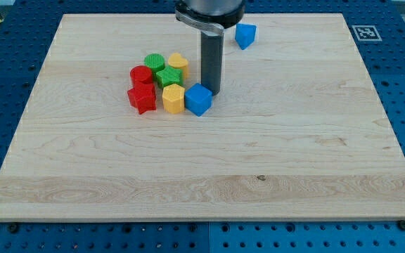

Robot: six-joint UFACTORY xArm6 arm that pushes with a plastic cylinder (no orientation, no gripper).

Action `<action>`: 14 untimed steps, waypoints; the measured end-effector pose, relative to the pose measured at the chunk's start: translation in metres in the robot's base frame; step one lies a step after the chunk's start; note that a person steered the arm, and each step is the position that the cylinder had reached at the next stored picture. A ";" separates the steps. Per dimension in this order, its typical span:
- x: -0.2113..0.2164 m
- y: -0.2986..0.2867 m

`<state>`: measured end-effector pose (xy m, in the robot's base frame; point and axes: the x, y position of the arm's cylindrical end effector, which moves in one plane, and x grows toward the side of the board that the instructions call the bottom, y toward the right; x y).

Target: Move blue triangle down and left a bit

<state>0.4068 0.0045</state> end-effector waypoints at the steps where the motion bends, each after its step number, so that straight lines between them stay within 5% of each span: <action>1: -0.005 0.000; 5: -0.065 0.172; 7: -0.167 0.168; 8: -0.186 0.138; 10: -0.158 0.067; 12: -0.082 0.064; 14: -0.104 0.064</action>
<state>0.3031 0.0688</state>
